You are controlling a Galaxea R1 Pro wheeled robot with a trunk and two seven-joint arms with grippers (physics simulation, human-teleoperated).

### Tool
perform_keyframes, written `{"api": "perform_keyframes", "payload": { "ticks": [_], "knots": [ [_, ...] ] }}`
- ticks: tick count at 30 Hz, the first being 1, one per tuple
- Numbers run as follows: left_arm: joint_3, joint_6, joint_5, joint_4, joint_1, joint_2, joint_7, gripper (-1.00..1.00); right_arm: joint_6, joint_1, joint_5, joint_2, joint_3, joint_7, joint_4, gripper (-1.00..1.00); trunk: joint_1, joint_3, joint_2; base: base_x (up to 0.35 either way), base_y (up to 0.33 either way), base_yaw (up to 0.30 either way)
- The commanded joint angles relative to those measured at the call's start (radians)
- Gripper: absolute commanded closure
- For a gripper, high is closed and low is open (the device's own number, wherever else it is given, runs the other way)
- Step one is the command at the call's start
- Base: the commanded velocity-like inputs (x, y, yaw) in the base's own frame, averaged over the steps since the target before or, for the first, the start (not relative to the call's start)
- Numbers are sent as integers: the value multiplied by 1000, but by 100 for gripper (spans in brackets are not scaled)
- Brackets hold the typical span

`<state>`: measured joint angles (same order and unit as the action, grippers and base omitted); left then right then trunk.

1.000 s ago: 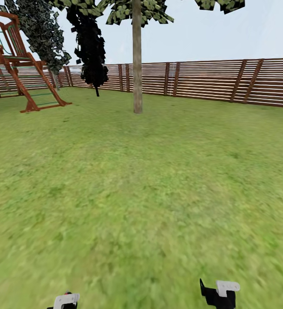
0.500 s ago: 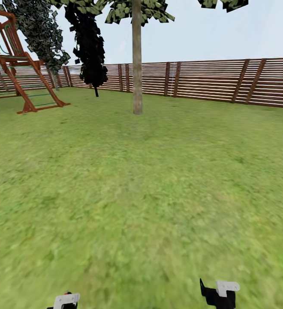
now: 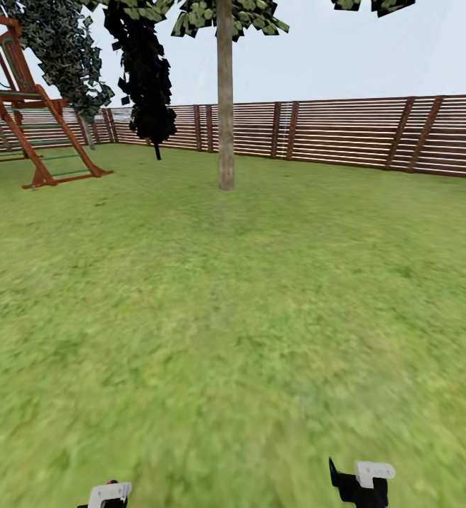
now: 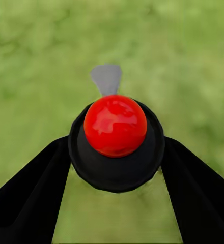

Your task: In the garden, pick up the pesticide atomizer on the floor and spray pesticide onto both trees until each tree trunk is fully covered.

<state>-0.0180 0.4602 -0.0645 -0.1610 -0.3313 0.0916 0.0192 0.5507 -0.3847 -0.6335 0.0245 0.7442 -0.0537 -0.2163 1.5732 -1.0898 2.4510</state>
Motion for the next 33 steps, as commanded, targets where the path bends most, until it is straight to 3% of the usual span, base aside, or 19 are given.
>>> {"api": "perform_keyframes", "payload": {
  "ticks": [1, 33],
  "knots": [
    [0, 0, 0, 0, 0, 0, -1, 100, 0, 0, 0, 0, 0, 0, 0, -100, 0, 0, 0, 339, 0, 0],
    [0, 0, 0, 0, 0, 0, -1, 100, 0, 0, 0, 0, 0, 0, 0, -100, 0, 0, 0, 339, 0, 0]
  ]
}}
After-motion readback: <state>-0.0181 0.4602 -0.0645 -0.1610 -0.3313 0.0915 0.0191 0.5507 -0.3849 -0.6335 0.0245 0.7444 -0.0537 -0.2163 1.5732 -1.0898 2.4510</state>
